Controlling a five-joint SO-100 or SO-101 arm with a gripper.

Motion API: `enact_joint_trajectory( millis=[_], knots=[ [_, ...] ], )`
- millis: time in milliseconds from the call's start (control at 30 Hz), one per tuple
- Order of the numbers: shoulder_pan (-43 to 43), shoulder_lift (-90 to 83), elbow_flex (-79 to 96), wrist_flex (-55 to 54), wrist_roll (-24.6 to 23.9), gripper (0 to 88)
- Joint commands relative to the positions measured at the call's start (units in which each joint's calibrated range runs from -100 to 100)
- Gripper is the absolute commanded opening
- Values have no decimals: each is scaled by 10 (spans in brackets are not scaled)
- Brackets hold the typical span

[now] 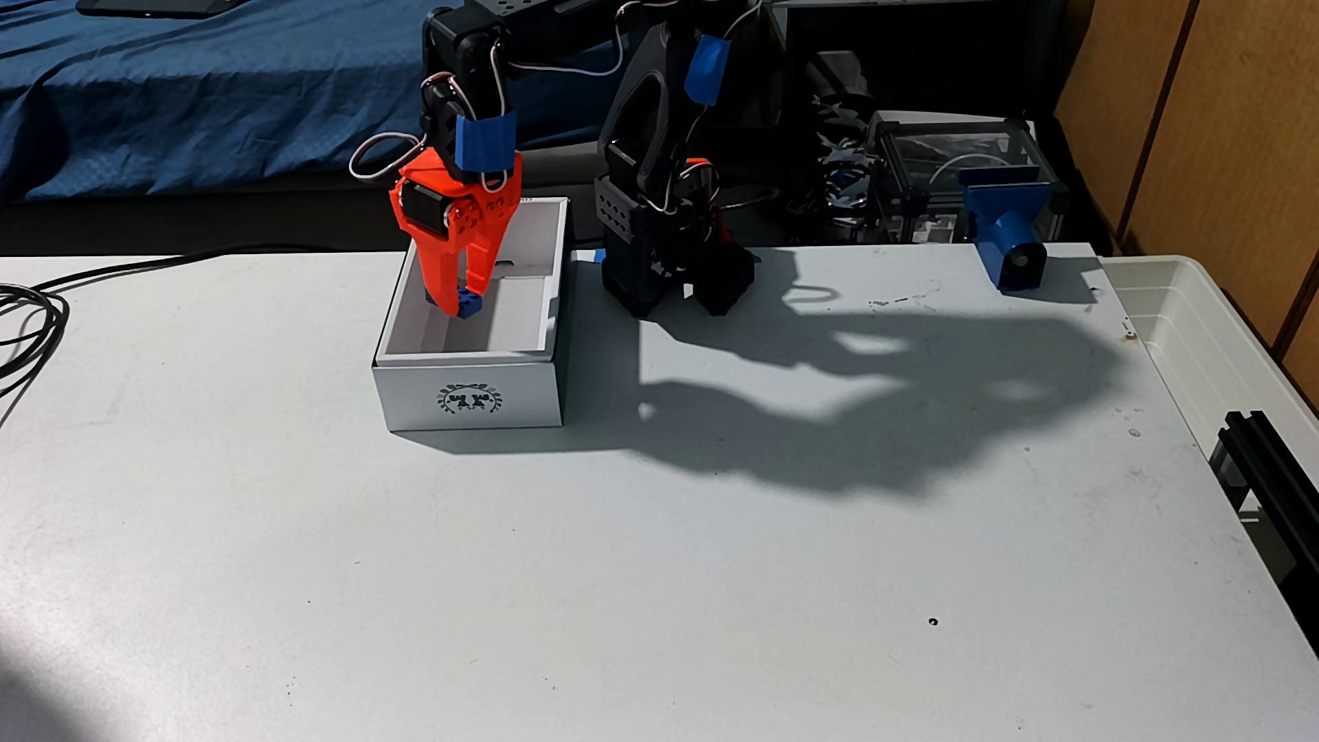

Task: Grab the blue brick and place in box

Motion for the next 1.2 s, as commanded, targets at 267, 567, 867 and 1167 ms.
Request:
enact_joint_trajectory(
  millis=[267,567,867,1167],
  knots=[
    [1,-16,-2,-3,-2,79],
    [2,-16,-3,-1,-1,151],
    [3,-16,-2,1,-1,208],
    [4,-16,-8,5,1,200]
  ],
)
